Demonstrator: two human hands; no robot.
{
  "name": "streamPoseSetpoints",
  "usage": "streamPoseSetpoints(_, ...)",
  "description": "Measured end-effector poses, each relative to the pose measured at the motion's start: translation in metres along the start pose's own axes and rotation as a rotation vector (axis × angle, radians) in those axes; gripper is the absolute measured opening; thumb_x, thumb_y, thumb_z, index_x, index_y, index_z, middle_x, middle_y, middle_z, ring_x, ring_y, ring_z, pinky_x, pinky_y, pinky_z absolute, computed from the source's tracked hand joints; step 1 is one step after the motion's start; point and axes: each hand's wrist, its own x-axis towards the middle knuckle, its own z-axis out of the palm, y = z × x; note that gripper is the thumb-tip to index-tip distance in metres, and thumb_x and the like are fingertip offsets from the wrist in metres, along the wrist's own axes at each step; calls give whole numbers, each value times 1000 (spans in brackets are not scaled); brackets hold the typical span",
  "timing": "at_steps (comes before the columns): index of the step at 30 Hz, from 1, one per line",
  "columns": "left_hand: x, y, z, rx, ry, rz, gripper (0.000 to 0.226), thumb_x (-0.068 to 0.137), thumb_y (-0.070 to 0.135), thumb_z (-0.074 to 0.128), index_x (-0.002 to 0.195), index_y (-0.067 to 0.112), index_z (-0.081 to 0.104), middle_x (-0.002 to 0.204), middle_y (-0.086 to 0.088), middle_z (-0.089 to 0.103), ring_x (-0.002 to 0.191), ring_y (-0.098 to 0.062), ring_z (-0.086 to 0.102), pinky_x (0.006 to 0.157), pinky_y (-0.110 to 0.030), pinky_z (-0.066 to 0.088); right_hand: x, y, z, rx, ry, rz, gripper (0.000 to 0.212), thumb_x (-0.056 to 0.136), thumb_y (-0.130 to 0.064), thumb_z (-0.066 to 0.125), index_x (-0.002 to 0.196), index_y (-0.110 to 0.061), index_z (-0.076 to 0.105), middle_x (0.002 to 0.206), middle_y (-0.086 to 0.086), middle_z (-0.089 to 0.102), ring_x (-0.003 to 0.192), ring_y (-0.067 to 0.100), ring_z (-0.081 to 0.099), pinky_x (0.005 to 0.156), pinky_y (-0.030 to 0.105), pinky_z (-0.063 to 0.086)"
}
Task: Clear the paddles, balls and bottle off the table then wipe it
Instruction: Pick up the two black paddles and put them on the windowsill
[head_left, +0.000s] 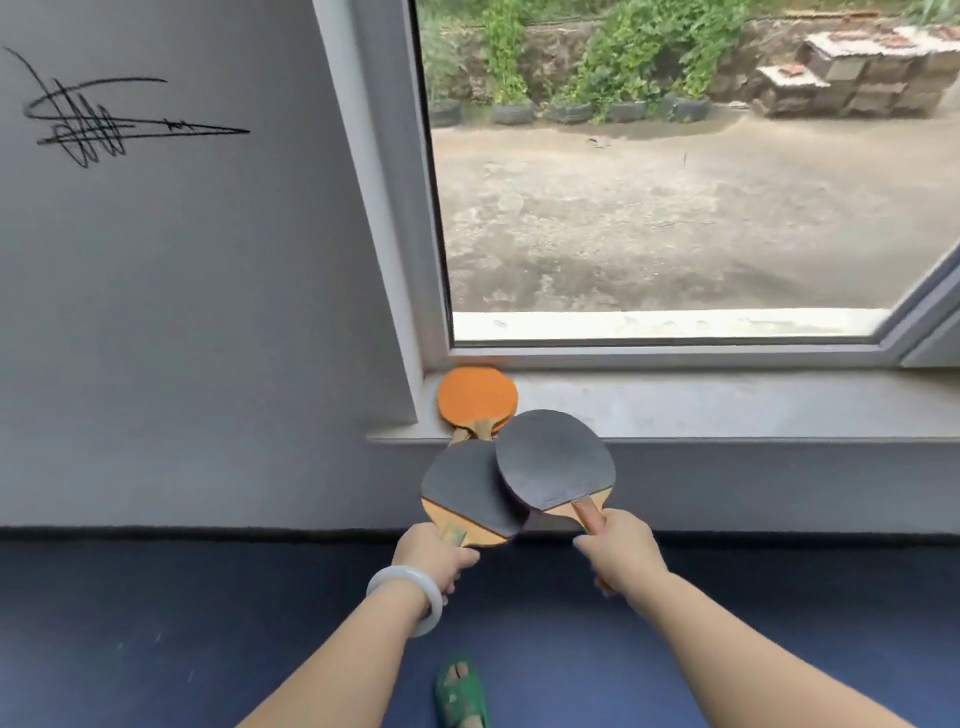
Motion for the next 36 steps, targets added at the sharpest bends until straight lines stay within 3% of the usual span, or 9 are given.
streamPoseSetpoints(12,126,51,-50,-7,-23,-5,24,82,20,71,82,12,48,58,-3,51,39,-14,39,38,-20,36,113,-93,31,7,-10,23,4,77,-10,49,81,-9,51,71,11,60,37,20,53,43,26,47)
streamPoseSetpoints(22,192,73,-53,6,-45,-19,24,82,25,72,85,12,51,61,-3,55,38,-12,42,38,-20,39,174,-129,54,-116,-135,-9,11,81,-10,48,89,-9,55,76,14,63,46,25,59,44,28,51)
streamPoseSetpoints(31,231,85,-44,56,-42,-38,32,81,31,75,84,14,48,61,-2,54,31,-10,40,35,-18,36,224,-139,72,-211,-166,-52,6,86,-17,53,87,-11,55,73,12,65,40,22,60,44,35,56)
streamPoseSetpoints(33,237,86,-43,65,-19,-15,30,80,32,77,81,17,51,68,0,59,39,-11,47,40,-20,42,229,-138,78,-208,-174,-69,10,86,-20,56,85,-11,53,69,12,64,38,22,59,42,34,54)
streamPoseSetpoints(36,243,86,-43,116,-12,7,29,79,34,78,79,23,51,77,1,63,59,-17,57,59,-30,52,229,-136,87,-174,-185,-67,16,85,-23,60,85,-10,52,69,12,64,39,24,59,44,37,54)
